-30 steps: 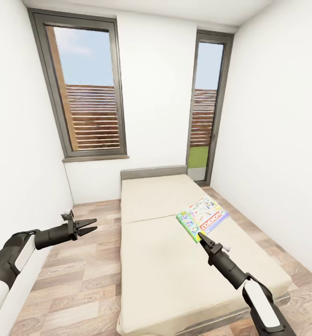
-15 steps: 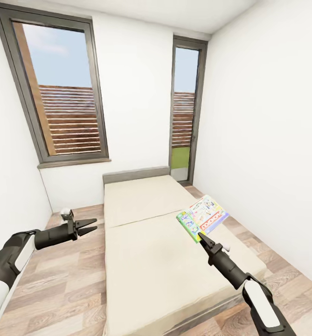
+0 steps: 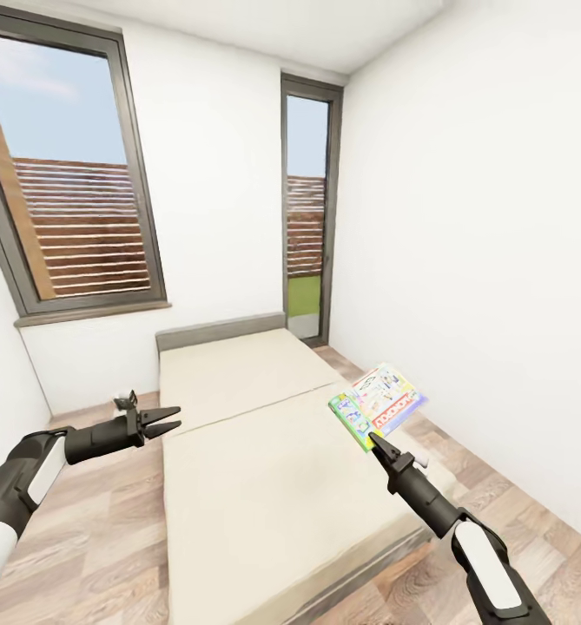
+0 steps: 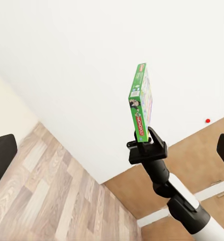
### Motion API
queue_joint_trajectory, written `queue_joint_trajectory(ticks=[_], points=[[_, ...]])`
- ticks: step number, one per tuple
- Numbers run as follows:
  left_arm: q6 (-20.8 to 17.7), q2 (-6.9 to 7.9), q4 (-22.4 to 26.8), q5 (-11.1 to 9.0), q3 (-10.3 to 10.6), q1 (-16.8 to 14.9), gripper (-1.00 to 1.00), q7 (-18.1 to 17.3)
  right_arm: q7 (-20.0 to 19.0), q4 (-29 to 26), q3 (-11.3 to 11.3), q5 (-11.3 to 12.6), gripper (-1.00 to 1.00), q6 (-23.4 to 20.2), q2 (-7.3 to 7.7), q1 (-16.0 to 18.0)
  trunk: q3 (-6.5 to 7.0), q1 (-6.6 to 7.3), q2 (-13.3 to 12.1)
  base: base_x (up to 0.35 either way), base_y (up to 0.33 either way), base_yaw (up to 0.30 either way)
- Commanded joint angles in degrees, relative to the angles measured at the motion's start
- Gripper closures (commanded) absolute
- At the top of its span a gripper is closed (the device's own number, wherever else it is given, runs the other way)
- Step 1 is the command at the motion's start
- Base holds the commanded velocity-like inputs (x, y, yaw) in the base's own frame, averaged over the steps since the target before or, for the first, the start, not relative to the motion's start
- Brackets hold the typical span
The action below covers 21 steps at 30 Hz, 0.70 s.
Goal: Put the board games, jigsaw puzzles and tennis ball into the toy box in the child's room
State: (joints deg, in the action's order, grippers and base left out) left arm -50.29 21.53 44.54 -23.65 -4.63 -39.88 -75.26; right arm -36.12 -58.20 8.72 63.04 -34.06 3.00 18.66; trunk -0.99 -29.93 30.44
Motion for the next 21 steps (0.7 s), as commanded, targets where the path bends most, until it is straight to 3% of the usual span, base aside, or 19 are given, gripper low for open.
queue_joint_trajectory(ticks=[1, 10, 21], points=[[-0.51, 0.02, 0.02, -0.17, 0.02, -0.02, -1.0, -0.07, 0.0, 0.02, 0.07, 0.5, 1.0, -0.48, -0.01, 0.07, -0.05, -0.03, 0.1, 0.0, 0.0, -0.259], [-0.67, 0.0, 0.02, -0.17, 0.03, -0.02, -1.0, 0.01, 0.01, 0.02, 0.07, 0.5, 1.0, -0.48, -0.05, 0.07, 0.39, -0.03, 0.1, 0.049, -0.035, -0.259], [-0.62, 0.0, 0.02, -0.15, 0.06, -0.02, -1.0, 0.02, 0.01, 0.02, 0.07, 0.5, 1.0, -0.48, -0.04, 0.07, 0.94, -0.03, 0.1, 0.224, -0.166, -0.259]])
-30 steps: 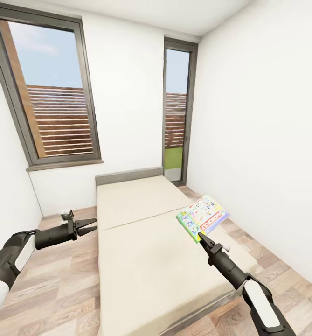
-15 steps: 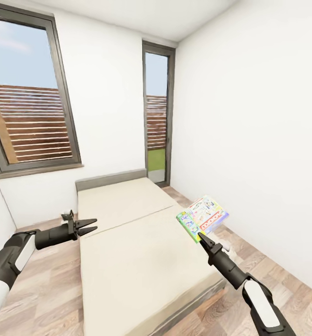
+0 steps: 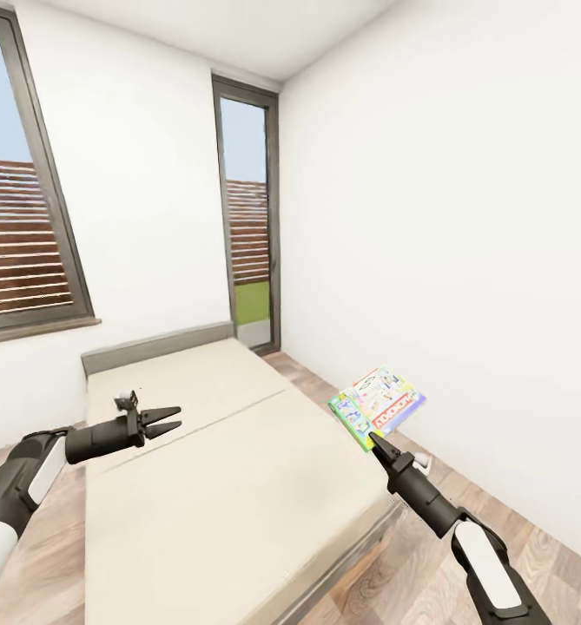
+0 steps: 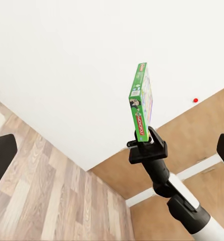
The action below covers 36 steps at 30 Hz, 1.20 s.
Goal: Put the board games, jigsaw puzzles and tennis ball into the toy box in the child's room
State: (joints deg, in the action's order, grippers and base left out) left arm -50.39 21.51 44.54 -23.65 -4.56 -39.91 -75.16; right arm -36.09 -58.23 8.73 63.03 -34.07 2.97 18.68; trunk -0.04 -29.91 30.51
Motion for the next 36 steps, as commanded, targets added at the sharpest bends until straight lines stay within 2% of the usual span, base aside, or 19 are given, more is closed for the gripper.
queue_joint_trajectory(ticks=[1, 14, 26, 36], points=[[-0.51, 0.02, 0.02, -0.15, -0.01, 0.0, -1.0, -0.09, -0.02, 0.04, 0.06, 0.52, 1.0, -0.48, -0.03, 0.04, 0.04, -0.04, 0.03, 0.238, -0.188, -0.259], [-0.07, 0.02, 0.02, -0.08, -0.01, -0.01, -1.0, -0.07, 0.03, 0.04, 0.06, 0.52, 1.0, -0.48, -0.05, 0.04, 0.68, -0.04, 0.03, 0.144, -0.15, -0.259], [0.03, -0.03, 0.02, -0.08, -0.01, 0.0, -1.0, -0.07, 0.21, 0.13, 0.06, 0.53, 1.0, -0.48, -0.07, 0.04, 1.27, -0.04, 0.03, 0.011, -0.011, -0.259], [0.05, -0.07, 0.02, -0.08, -0.01, 0.0, -1.0, -0.07, 0.54, 0.0, 0.06, 0.52, 1.0, -0.48, -0.07, 0.04, 1.22, -0.04, 0.03, 0.0, 0.0, -0.133]])
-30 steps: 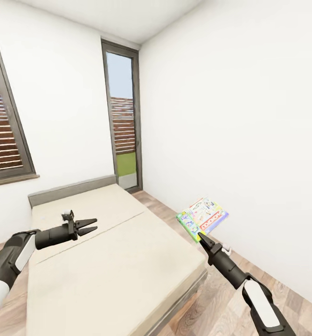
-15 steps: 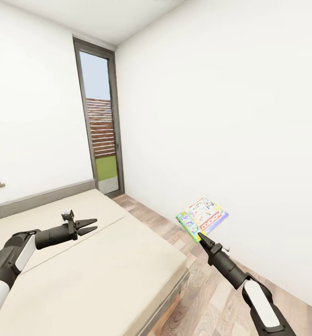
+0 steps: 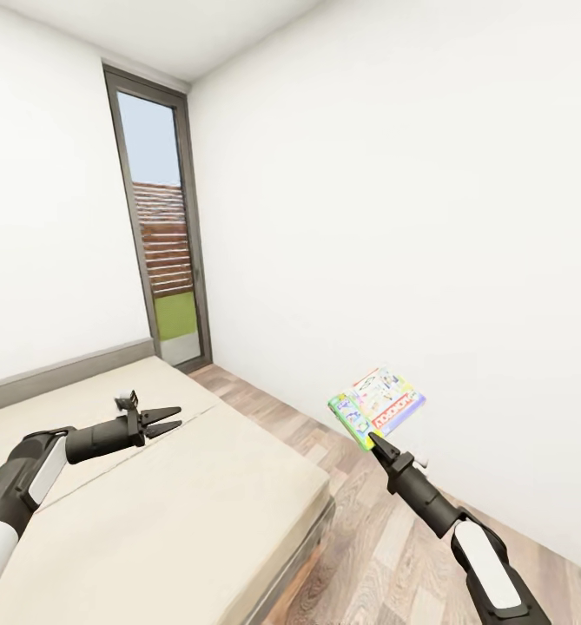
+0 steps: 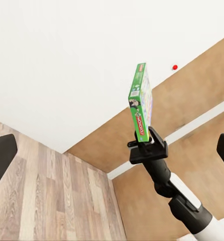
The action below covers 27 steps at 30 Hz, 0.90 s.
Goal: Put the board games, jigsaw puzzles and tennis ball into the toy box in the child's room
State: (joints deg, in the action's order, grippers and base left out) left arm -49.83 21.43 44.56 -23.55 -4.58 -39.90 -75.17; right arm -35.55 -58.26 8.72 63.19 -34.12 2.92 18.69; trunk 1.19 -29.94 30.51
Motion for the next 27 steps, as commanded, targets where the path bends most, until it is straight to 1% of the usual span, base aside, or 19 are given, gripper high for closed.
queue_joint_trajectory(ticks=[1, 16, 27], points=[[-0.51, 0.02, 0.0, -0.18, 0.0, 0.0, -1.0, -0.07, 0.02, 0.08, 0.07, 0.36, 1.0, -0.43, -0.01, 0.03, -0.06, -0.02, 0.03, 0.0, 0.0, -0.217], [-0.52, 0.02, 0.0, -0.14, 0.09, 0.0, -1.0, -0.07, 0.13, 0.33, 0.16, 0.36, 1.0, -0.43, -0.02, 0.03, -0.73, -0.02, 0.03, 0.0, 0.0, -0.239], [-0.48, 0.02, 0.0, -0.1, 0.09, 0.0, -1.0, -0.07, 0.15, 0.39, 0.16, 0.36, 1.0, -0.43, -0.02, 0.03, -0.88, -0.02, 0.03, 0.0, 0.0, -0.273]])
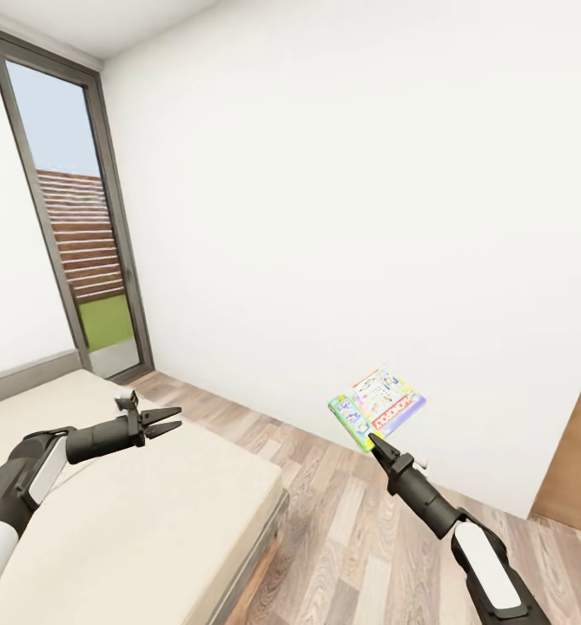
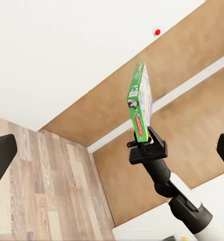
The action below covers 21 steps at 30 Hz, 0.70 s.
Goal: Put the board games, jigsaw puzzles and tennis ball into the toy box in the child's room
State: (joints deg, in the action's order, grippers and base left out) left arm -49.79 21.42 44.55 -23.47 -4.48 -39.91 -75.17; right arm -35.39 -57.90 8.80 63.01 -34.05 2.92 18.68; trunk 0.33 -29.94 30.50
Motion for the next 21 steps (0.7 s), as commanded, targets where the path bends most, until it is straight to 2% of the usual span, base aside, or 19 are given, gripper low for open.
queue_joint_trajectory(ticks=[1, 21], points=[[-0.51, 0.02, 0.01, -0.18, 0.0, 0.01, -1.0, -0.07, -0.02, 0.02, 0.07, 0.53, 1.0, -0.49, -0.02, 0.04, -0.02, -0.02, 0.03, 0.0, 0.0, -0.278], [0.13, 0.02, 0.01, -0.17, 0.0, 0.01, -1.0, -0.07, 0.06, -0.02, -0.08, 0.53, 1.0, -0.02, -0.1, 0.04, -0.02, -0.02, 0.03, 0.0, 0.0, -0.281]])
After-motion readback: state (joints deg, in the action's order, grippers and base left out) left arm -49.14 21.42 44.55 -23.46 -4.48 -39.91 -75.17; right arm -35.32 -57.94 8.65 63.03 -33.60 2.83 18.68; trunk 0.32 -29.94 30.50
